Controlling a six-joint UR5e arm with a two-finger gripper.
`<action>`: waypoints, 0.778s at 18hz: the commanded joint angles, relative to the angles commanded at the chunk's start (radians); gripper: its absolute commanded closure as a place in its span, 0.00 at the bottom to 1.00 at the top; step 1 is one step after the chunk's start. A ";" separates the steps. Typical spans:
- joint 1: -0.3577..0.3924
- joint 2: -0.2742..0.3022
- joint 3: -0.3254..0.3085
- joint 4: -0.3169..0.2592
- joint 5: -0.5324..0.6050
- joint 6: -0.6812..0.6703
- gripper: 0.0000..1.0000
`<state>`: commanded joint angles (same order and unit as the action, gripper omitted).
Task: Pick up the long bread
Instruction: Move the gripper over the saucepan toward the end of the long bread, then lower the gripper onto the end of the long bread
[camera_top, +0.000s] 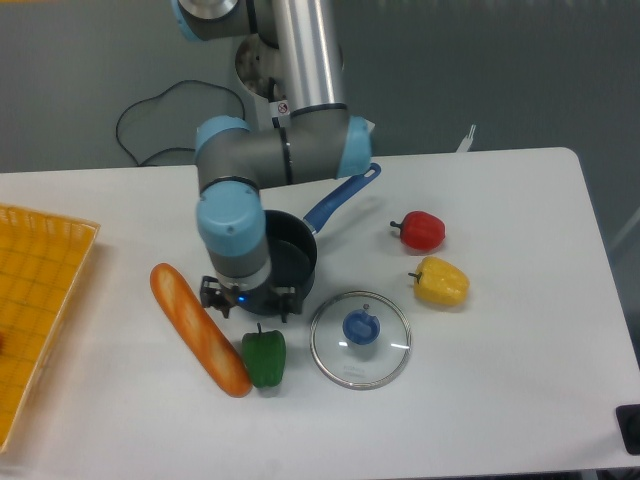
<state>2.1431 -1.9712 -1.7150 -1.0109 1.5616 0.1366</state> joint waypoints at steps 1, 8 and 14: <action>-0.009 0.002 0.000 -0.002 -0.002 -0.008 0.00; -0.098 0.003 0.003 -0.008 -0.003 -0.127 0.00; -0.130 -0.049 0.005 -0.006 0.006 -0.143 0.00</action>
<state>2.0126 -2.0202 -1.7104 -1.0170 1.5677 -0.0061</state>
